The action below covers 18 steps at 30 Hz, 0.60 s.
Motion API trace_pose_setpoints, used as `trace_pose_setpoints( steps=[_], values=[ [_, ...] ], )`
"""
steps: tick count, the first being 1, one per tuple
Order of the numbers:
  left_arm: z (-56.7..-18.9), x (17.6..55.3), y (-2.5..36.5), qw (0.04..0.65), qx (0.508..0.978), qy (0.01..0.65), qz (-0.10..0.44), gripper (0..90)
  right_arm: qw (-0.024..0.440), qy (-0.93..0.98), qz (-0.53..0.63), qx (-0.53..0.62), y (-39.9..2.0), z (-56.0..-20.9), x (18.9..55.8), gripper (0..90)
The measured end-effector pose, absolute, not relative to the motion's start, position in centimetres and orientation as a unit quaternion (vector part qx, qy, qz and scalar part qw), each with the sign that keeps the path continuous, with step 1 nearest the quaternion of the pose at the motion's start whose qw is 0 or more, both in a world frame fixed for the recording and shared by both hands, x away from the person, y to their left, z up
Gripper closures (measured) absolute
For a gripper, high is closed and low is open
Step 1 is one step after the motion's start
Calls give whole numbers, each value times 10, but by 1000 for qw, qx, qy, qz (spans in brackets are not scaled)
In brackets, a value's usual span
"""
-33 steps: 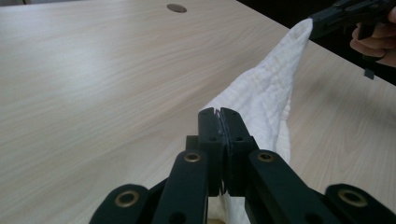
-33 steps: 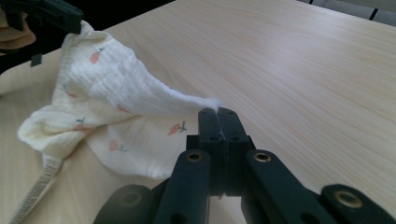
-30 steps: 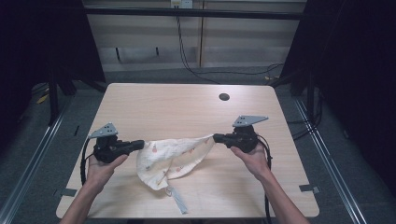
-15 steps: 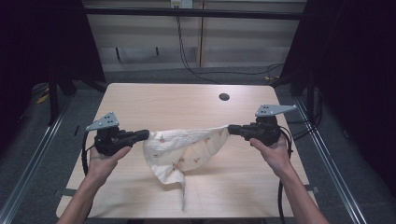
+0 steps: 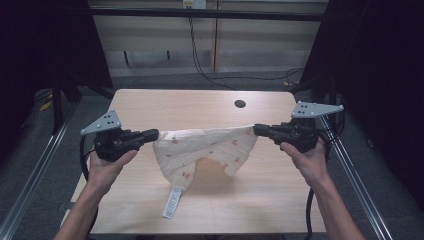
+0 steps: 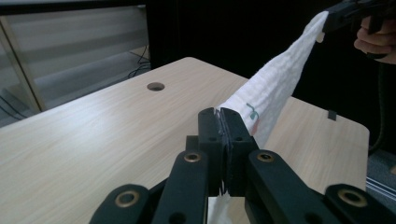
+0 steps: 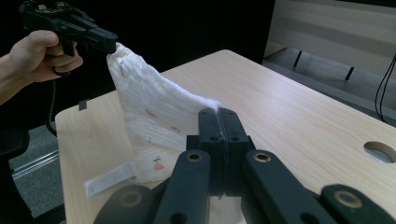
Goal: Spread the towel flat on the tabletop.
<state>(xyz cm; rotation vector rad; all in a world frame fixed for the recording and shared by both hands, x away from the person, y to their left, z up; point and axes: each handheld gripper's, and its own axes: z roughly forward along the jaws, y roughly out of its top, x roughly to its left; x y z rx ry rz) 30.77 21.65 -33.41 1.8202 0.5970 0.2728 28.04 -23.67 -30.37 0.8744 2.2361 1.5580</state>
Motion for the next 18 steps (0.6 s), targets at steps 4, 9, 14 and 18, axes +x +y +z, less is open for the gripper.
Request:
trace_pose_setpoints(
  steps=[4, 9, 14, 18],
  values=[
    [-314, 293, 219, 580, 770, 234, 126, 886, 149, 781, 534, 287, -236, -287, 265, 900],
    [-295, 273, 217, 581, 774, 210, 137, 885, 160, 783, 537, 270, -237, -267, 244, 900],
    [-294, 268, 208, 571, 783, 205, 141, 886, 159, 779, 542, 272, -240, -265, 232, 900],
    [-311, 286, 205, 563, 785, 228, 124, 885, 148, 775, 542, 290, -245, -281, 241, 900]
  ],
)
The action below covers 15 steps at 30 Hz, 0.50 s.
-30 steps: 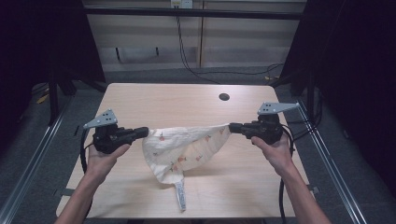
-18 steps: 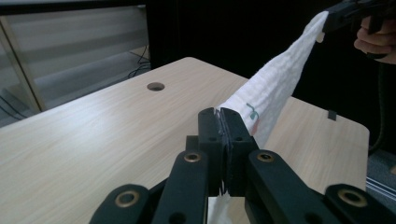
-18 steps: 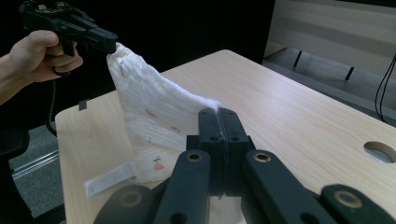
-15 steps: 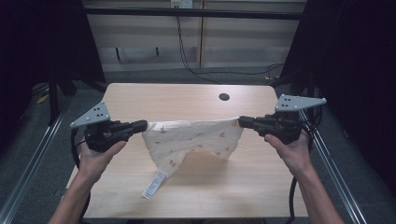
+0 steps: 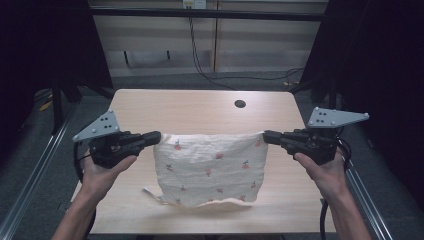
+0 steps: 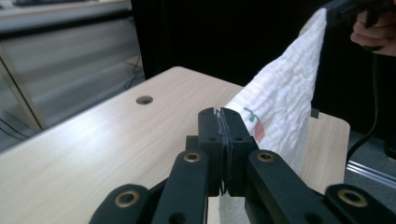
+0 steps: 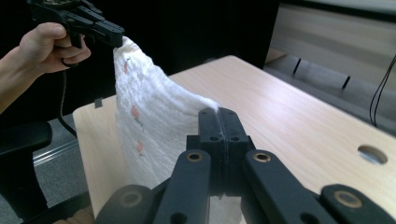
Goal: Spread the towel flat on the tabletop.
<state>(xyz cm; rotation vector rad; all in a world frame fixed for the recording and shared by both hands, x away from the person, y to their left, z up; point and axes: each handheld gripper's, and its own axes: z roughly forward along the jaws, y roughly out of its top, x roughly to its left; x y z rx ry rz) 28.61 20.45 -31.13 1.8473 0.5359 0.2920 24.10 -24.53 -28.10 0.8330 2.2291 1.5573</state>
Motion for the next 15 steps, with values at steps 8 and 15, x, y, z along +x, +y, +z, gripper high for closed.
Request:
trace_pose_setpoints(
  steps=[8, 15],
  values=[
    [-350, 314, 197, 546, 790, 260, 102, 885, 127, 780, 522, 320, -249, -319, 265, 900],
    [-369, 337, 196, 541, 784, 290, 90, 885, 119, 775, 520, 339, -241, -339, 288, 900]
  ],
)
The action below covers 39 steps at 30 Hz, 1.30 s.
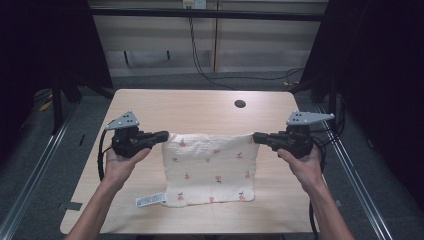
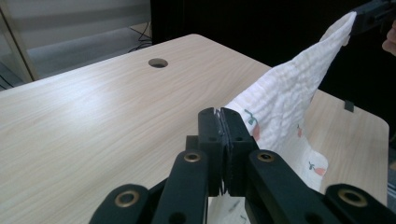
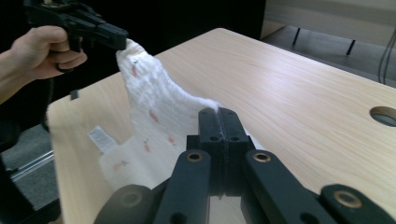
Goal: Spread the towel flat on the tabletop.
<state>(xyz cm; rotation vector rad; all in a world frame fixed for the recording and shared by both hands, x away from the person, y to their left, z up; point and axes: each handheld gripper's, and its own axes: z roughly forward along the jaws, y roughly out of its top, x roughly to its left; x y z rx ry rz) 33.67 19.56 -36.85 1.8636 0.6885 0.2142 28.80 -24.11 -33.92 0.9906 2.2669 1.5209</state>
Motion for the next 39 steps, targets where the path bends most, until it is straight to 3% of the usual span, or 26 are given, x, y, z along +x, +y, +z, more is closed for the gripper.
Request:
trace_pose_setpoints(
  steps=[33, 35, 36, 39],
  values=[
    [-435, 404, 174, 493, 795, 347, 70, 881, 95, 779, 463, 413, -240, -430, 388, 896],
    [-434, 406, 172, 495, 792, 350, 74, 847, 95, 773, 467, 419, -241, -437, 392, 874],
    [-432, 410, 171, 486, 790, 365, 83, 783, 106, 774, 456, 426, -241, -442, 395, 805],
    [-433, 412, 175, 479, 786, 381, 91, 717, 125, 774, 442, 436, -241, -444, 397, 714]
  ],
)
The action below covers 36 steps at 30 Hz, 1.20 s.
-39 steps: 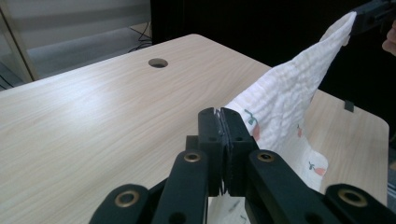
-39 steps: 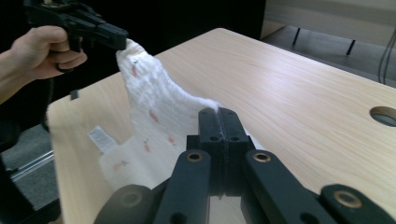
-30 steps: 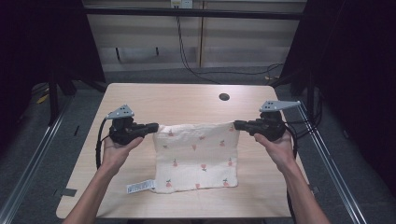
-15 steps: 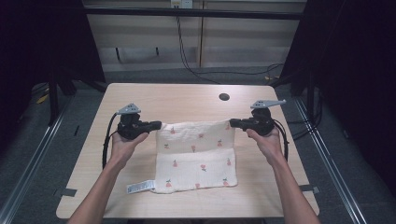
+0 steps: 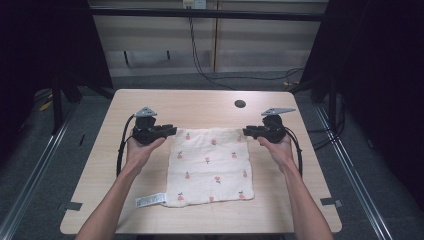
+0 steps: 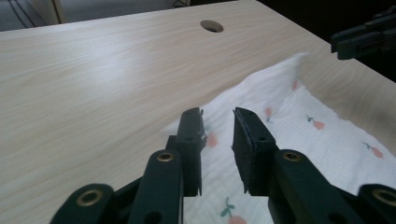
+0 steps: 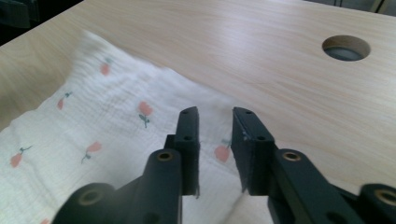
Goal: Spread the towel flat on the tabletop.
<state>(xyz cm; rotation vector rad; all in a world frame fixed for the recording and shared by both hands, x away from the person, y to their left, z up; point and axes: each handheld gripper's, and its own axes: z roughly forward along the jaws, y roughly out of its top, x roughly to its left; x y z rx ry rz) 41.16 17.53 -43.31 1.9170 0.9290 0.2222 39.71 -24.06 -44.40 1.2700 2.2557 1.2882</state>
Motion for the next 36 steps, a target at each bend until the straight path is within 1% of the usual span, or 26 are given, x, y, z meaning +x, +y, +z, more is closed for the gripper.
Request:
trace_pose_setpoints(
  steps=[1, 2, 5, 9, 10, 11, 13, 14, 15, 17, 20, 24, 25, 26, 29, 33, 36],
  values=[
    [-434, 411, 177, 478, 787, 380, 90, 708, 127, 773, 441, 439, -241, -443, 397, 687],
    [-434, 411, 177, 478, 787, 380, 90, 703, 127, 773, 441, 439, -241, -443, 397, 687],
    [-436, 407, 182, 476, 789, 378, 90, 690, 137, 770, 441, 441, -245, -440, 395, 640],
    [-442, 394, 187, 475, 796, 367, 80, 665, 128, 779, 438, 431, -244, -438, 382, 583],
    [-442, 394, 187, 475, 796, 367, 80, 664, 128, 779, 438, 431, -244, -438, 382, 583],
    [-448, 384, 188, 470, 803, 360, 69, 657, 120, 790, 430, 420, -240, -446, 371, 579],
    [-454, 373, 192, 470, 807, 355, 48, 659, 109, 799, 422, 415, -237, -455, 361, 578],
    [-454, 373, 192, 470, 807, 355, 48, 672, 105, 804, 416, 411, -235, -459, 356, 580],
    [-457, 366, 193, 452, 816, 358, 50, 692, 103, 808, 410, 411, -235, -463, 351, 605],
    [-457, 359, 195, 440, 824, 354, 54, 709, 102, 817, 399, 404, -232, -468, 341, 607],
    [-455, 346, 197, 432, 836, 334, 55, 700, 102, 820, 396, 400, -233, -472, 328, 591],
    [-460, 336, 197, 435, 839, 323, 44, 605, 103, 824, 392, 395, -231, -473, 317, 589],
    [-465, 331, 194, 432, 841, 324, 38, 594, 107, 839, 371, 383, -226, -476, 311, 578],
    [-467, 330, 194, 431, 841, 325, 37, 586, 110, 841, 366, 384, -225, -477, 309, 578],
    [-473, 328, 190, 415, 844, 339, 31, 521, 105, 838, 370, 387, -225, -479, 307, 561],
    [-478, 329, 187, 404, 845, 348, 24, 475, 103, 842, 350, 398, -227, -492, 311, 551],
    [-480, 329, 185, 404, 846, 345, 29, 468, 111, 847, 339, 395, -227, -494, 311, 549]
  ],
)
